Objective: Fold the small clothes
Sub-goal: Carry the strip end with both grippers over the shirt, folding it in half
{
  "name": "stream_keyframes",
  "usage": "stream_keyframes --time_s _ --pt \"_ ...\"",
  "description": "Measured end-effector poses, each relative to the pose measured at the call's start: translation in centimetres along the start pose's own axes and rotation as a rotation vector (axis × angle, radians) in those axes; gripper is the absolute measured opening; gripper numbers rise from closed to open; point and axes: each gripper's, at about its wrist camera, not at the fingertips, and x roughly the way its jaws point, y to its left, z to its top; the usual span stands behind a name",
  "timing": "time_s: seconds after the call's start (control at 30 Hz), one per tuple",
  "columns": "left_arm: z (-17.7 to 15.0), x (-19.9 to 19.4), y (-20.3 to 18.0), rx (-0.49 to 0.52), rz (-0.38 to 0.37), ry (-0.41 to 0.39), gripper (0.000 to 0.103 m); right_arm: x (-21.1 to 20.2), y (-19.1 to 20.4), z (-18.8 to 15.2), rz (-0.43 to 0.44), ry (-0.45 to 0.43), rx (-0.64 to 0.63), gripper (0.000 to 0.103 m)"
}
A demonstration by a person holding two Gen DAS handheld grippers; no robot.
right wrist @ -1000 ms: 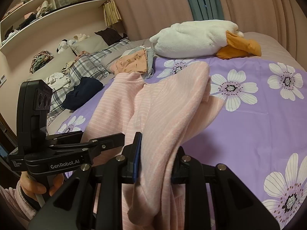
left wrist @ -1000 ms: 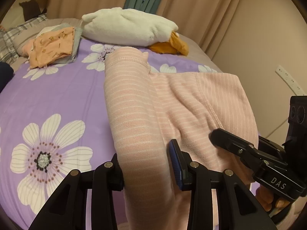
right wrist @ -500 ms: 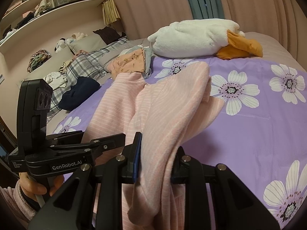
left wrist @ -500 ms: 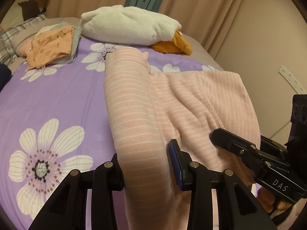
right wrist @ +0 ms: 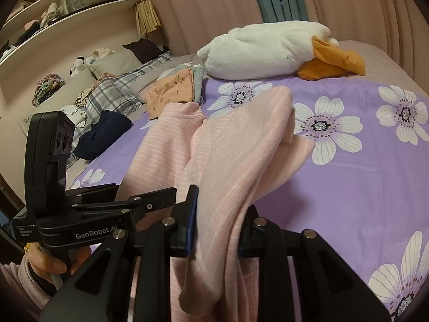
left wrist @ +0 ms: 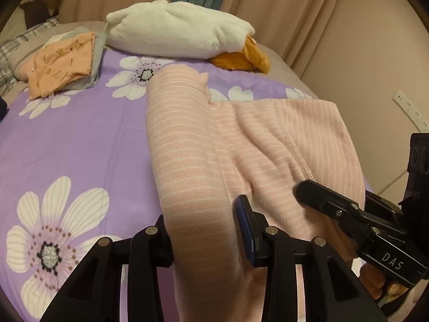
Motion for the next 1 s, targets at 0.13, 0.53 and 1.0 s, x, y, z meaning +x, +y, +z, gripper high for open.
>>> stream_keyframes --time_s 0.13,0.53,1.0 --pt "0.2 0.7 -0.1 0.007 0.0 0.007 0.037 0.6 -0.6 0.3 -0.005 0.005 0.008 0.024" --pt "1.2 2.7 -0.2 0.023 0.01 0.027 0.037 2.2 -2.2 0.8 -0.008 0.011 0.032 0.024" --pt "2.1 5.5 0.2 0.029 0.018 0.062 0.037 4.4 -4.1 1.0 -0.013 0.029 0.06 0.024"
